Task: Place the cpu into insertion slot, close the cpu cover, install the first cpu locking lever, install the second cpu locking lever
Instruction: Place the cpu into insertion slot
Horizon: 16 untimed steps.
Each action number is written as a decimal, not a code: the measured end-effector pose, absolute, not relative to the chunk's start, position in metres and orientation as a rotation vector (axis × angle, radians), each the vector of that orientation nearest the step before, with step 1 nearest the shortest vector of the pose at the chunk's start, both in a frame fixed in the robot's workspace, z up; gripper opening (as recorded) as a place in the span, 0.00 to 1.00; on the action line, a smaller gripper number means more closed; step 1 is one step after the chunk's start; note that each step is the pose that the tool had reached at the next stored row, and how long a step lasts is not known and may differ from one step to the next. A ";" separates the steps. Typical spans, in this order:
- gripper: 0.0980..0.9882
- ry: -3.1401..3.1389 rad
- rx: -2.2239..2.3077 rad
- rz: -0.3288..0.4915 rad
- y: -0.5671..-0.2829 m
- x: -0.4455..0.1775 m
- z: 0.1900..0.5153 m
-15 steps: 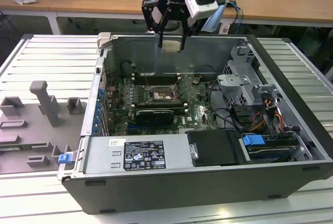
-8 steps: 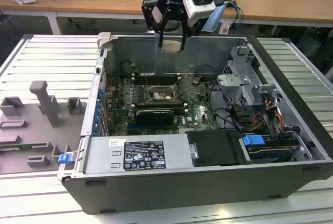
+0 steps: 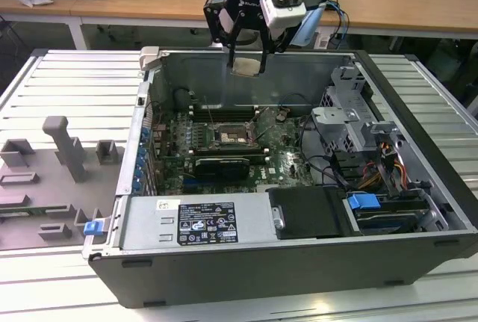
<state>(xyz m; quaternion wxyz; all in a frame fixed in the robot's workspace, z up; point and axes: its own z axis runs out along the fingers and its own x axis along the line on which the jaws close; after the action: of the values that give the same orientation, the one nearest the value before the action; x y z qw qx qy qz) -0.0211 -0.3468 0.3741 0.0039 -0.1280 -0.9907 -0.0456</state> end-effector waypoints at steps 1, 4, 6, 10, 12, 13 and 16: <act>0.49 -3.103 -0.418 -0.143 -0.347 -0.021 0.374; 0.49 -3.099 -0.458 -0.143 -0.347 -0.021 0.374; 0.49 -3.096 -0.483 -0.143 -0.347 -0.021 0.374; 0.49 -3.090 -0.527 -0.143 -0.347 -0.021 0.374; 0.49 -3.087 -0.547 -0.144 -0.347 -0.021 0.374; 0.49 -3.085 -0.556 -0.143 -0.347 -0.021 0.374; 0.49 -3.081 -0.584 -0.144 -0.347 -0.022 0.374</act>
<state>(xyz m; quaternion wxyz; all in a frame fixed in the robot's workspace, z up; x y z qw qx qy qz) -0.0215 -0.3468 0.3739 0.0012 -0.1860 -0.9815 -0.0458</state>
